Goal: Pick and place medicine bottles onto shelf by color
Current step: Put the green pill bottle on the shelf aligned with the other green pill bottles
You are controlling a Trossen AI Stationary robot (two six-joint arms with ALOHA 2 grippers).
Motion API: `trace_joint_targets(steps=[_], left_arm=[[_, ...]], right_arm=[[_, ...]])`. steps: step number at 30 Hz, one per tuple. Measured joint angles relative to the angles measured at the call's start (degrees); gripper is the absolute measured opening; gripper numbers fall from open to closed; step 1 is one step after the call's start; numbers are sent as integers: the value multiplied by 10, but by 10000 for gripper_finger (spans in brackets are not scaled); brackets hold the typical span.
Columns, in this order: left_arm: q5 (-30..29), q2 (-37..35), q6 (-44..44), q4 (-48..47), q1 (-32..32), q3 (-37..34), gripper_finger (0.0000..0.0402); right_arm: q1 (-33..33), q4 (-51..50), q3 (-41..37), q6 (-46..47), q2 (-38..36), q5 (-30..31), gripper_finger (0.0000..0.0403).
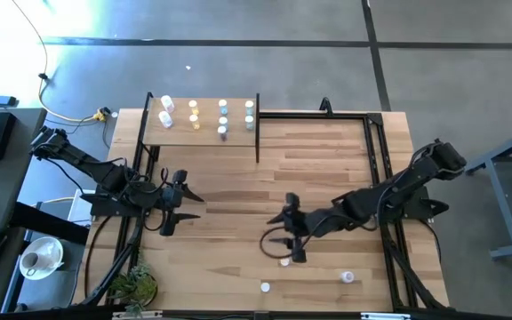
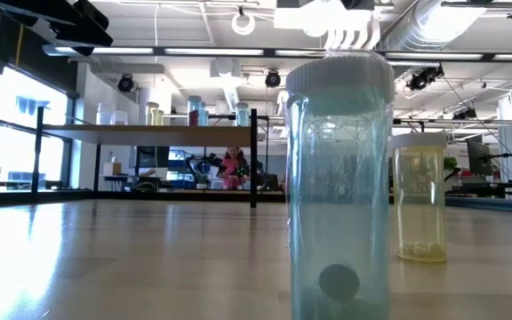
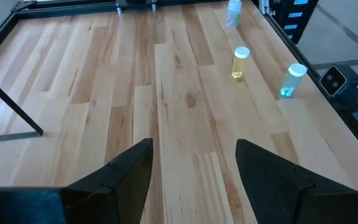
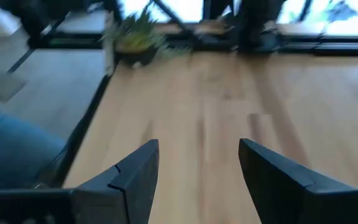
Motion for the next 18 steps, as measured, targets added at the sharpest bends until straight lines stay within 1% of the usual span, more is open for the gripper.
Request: trace_joint_targets(steps=[5, 13, 18], left_arm=[[1, 0, 0, 1, 0, 0, 220], [0, 0, 0, 2, 0, 0, 220], [0, 0, -8, 2, 0, 0, 220]], right_arm=[[0, -33, 52, -5, 42, -48, 213], [0, -27, 87, -54, 87, -134, 213], [0, 4, 106, -77, 120, -152, 213]])
